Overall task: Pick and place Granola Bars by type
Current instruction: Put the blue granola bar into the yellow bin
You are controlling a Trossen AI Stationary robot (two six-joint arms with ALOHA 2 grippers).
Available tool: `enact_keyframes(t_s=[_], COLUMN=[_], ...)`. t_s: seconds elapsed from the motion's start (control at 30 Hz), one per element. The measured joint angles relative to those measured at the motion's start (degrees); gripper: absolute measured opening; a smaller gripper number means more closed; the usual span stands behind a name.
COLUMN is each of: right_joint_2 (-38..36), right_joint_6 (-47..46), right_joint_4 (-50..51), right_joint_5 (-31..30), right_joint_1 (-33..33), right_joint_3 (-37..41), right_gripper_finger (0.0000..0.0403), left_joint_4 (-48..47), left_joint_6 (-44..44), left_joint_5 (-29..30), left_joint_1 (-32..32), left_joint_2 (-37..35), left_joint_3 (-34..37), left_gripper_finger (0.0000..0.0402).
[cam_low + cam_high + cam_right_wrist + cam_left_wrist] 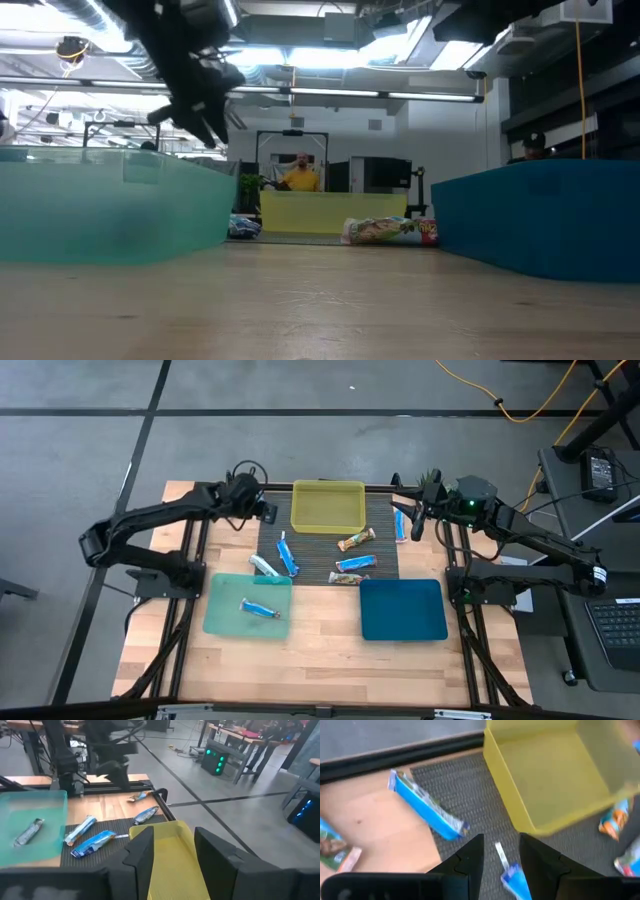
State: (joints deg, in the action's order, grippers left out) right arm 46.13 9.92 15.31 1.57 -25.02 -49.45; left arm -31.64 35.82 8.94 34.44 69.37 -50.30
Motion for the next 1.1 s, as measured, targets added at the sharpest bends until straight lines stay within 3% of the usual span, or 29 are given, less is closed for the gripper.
enact_keyframes(t_s=[0.5,0.87,1.1], right_joint_2=[0.0,0.0,0.0], right_joint_6=[2.81,4.26,4.29], right_joint_4=[-1.77,-2.28,-2.27], right_joint_5=[-0.39,-0.44,-0.47], right_joint_1=[0.0,0.0,0.0], right_joint_3=[0.0,0.0,0.0], right_gripper_finger=[0.0145,0.0145,0.0145], left_joint_4=[8.57,9.97,9.62], left_joint_6=[-3.0,-6.88,-10.85], left_joint_5=[-6.68,-6.7,-7.29], left_joint_1=[12.58,15.71,16.37], left_joint_2=[12.59,16.76,18.27], left_joint_3=[0.0,0.0,0.0], left_gripper_finger=[0.0116,0.0118,0.0157])
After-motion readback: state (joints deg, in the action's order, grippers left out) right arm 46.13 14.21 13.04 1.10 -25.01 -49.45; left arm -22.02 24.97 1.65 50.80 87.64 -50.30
